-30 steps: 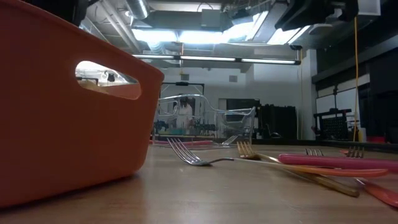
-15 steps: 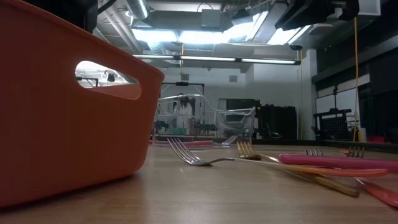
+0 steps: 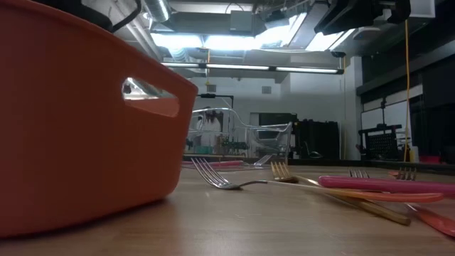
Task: Sort silverware by color (type)
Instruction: Put the gold fork into the orange bin, then put the pink fork into the transparent bin
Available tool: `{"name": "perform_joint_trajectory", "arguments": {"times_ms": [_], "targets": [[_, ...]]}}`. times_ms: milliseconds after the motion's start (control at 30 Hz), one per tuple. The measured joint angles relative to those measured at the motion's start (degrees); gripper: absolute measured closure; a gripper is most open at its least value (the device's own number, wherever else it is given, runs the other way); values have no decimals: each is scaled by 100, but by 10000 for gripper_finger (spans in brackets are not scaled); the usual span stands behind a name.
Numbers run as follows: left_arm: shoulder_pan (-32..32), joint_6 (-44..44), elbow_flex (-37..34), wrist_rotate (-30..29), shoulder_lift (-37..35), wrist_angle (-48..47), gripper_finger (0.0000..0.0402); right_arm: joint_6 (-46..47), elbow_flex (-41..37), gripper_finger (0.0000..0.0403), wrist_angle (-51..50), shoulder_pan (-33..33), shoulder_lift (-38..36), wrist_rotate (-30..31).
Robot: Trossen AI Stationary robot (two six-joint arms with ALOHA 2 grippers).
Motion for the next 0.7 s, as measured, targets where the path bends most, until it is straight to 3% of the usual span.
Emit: {"name": "perform_joint_trajectory", "arguments": {"times_ms": [700], "targets": [[2, -25, 0, 69, 100, -15, 355, -2, 0, 299, -101, 0, 0, 1]]}}
